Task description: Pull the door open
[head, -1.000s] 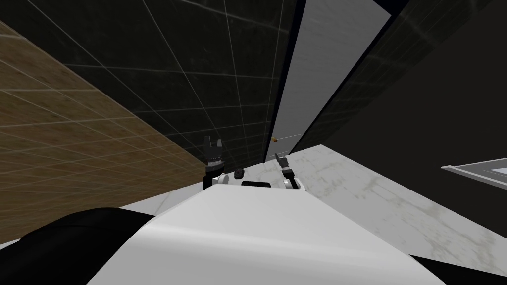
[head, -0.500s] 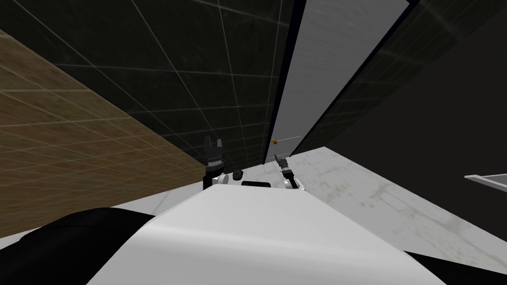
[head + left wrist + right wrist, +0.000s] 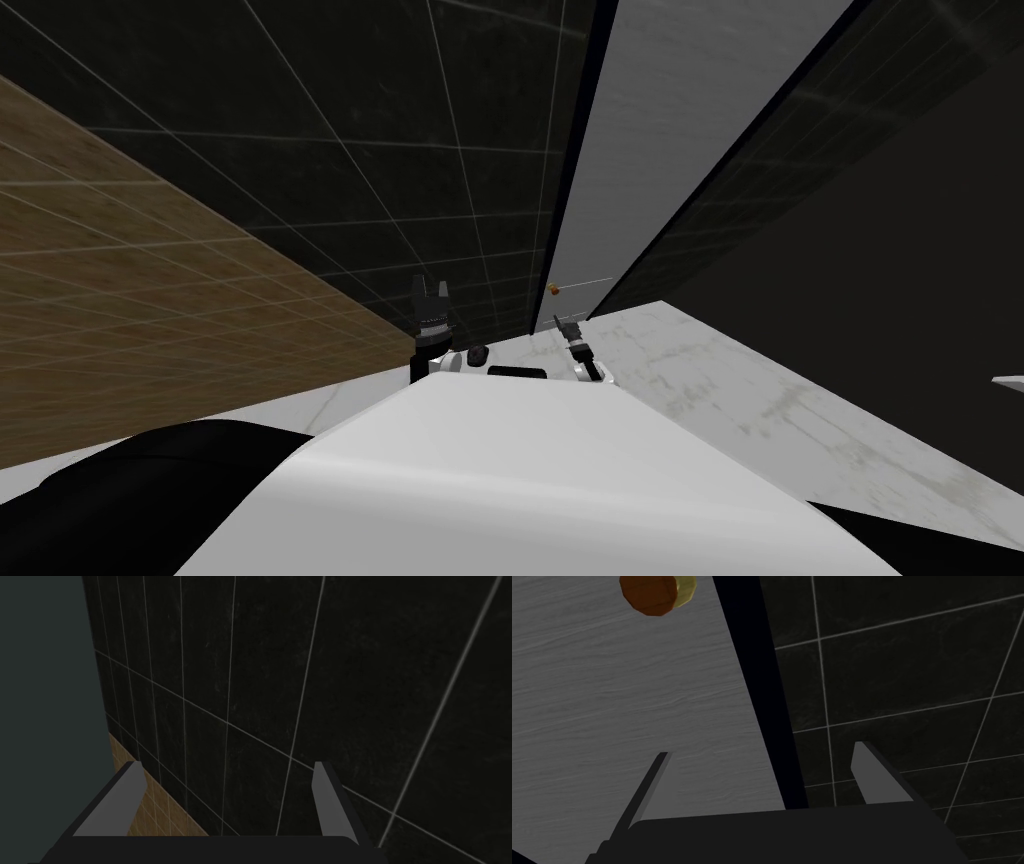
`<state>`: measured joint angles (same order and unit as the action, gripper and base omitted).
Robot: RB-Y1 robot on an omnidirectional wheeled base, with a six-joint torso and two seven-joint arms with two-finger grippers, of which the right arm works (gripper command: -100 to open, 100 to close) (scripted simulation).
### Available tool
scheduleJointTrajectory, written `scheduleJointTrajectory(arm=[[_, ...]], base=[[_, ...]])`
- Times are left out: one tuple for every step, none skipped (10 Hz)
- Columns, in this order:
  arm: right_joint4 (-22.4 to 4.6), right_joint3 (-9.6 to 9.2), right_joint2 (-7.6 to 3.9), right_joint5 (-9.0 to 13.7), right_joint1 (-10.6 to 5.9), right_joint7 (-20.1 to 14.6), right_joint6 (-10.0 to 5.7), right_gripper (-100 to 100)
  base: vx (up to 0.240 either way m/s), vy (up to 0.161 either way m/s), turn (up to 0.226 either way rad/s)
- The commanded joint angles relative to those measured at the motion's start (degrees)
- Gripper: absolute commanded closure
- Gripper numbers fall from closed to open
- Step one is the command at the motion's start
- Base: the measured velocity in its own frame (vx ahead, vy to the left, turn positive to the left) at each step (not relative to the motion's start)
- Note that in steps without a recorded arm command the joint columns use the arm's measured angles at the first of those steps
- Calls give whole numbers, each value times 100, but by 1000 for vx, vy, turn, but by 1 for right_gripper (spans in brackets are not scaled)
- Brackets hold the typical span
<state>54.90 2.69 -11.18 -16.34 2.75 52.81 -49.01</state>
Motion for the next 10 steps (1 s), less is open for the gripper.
scheduleJointTrajectory(arm=[[-192, 11, -14, -27, -75, 145, -44, -100], [-390, 21, -33, -55, -151, 289, -86, -100], [-486, 27, -41, -69, -188, 360, -106, -100], [-679, 37, -59, -97, -262, 500, -147, -100], [-857, 47, -75, -123, -331, 630, -185, -100], [-1011, 55, -88, -145, -390, 742, -217, -100], [-1088, 59, -95, -156, -420, 798, -233, -100], [-1241, 68, -108, -178, -479, 910, -266, -100], [-1299, 71, -113, -186, -502, 952, -278, -100], [-1353, 74, -117, -194, -522, 991, -289, -100]], base=[[80, -68, 63], [86, -103, 80], [85, -106, 61], [93, -110, 65], [116, -114, 109], [124, -124, 74], [93, -98, 47], [83, -101, 57], [78, -91, 46], [53, -56, 29]])
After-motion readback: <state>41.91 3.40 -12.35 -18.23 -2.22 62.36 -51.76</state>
